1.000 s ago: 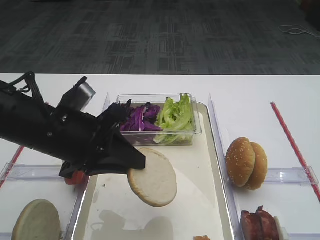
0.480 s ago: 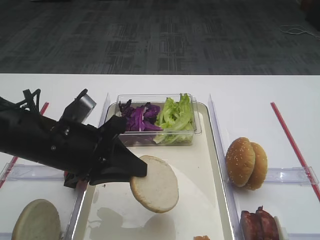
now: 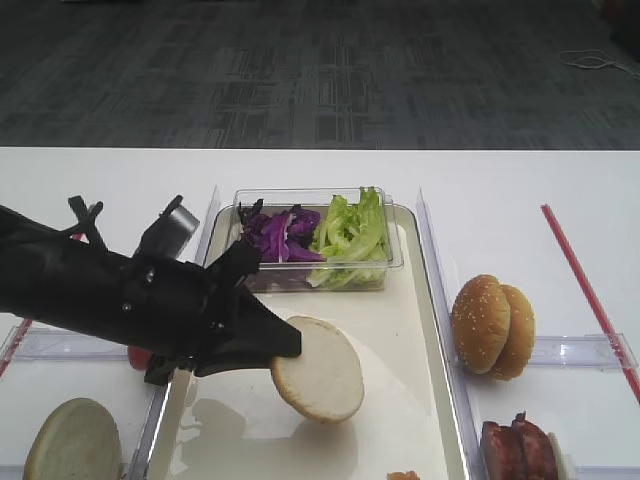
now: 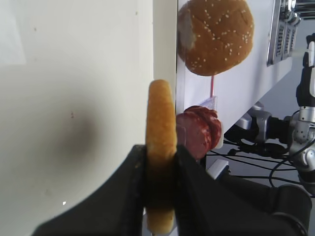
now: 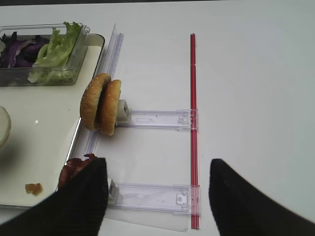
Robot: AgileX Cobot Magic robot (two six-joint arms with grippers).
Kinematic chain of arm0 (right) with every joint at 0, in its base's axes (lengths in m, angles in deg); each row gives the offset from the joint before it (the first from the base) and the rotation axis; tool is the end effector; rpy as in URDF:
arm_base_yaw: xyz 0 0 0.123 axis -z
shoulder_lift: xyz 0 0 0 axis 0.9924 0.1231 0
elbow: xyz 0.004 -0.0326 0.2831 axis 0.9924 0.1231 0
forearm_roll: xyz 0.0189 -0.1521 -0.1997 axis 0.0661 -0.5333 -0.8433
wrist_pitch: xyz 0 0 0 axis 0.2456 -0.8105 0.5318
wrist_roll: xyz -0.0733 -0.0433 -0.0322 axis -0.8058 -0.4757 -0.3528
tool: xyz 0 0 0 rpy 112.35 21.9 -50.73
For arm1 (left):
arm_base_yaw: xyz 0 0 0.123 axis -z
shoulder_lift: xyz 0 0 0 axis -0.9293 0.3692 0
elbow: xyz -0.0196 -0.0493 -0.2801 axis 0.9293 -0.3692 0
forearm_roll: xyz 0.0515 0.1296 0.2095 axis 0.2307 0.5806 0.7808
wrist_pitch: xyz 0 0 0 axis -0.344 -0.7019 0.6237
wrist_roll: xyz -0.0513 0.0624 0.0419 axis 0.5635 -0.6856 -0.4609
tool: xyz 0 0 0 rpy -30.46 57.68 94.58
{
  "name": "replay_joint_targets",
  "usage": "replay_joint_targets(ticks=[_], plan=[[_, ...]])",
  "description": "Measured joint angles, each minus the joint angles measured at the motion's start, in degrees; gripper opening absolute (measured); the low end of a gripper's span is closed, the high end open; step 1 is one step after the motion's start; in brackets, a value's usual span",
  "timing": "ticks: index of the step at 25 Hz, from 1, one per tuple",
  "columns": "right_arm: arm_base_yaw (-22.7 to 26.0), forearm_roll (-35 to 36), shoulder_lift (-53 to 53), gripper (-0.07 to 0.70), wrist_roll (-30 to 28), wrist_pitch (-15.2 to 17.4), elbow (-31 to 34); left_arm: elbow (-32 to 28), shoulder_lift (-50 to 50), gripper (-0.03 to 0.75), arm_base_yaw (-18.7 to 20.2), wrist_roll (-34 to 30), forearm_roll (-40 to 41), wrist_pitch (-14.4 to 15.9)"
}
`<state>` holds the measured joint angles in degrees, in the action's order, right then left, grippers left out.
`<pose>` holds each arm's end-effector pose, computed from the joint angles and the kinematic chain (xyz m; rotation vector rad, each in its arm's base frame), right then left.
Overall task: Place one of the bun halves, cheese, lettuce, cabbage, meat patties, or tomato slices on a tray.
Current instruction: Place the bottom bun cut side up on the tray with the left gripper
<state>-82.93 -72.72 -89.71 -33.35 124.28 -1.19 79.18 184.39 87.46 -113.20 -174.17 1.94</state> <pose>-0.0080 0.0128 0.2679 -0.0395 2.1009 0.1745 0.2310 -0.1571 0.1628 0.0143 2.6737 -1.5305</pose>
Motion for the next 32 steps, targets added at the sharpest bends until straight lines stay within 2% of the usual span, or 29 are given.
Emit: replay_joint_targets(ticks=[14, 32], plan=[[0.00, 0.00, 0.00, 0.454, 0.00, 0.00, 0.00, 0.00, 5.35, 0.144, 0.00, -4.18, -4.78, 0.70], [0.00, 0.00, 0.00, 0.454, -0.12, -0.11, 0.00, 0.00, 8.42, 0.144, 0.00, -6.67, -3.61, 0.96]])
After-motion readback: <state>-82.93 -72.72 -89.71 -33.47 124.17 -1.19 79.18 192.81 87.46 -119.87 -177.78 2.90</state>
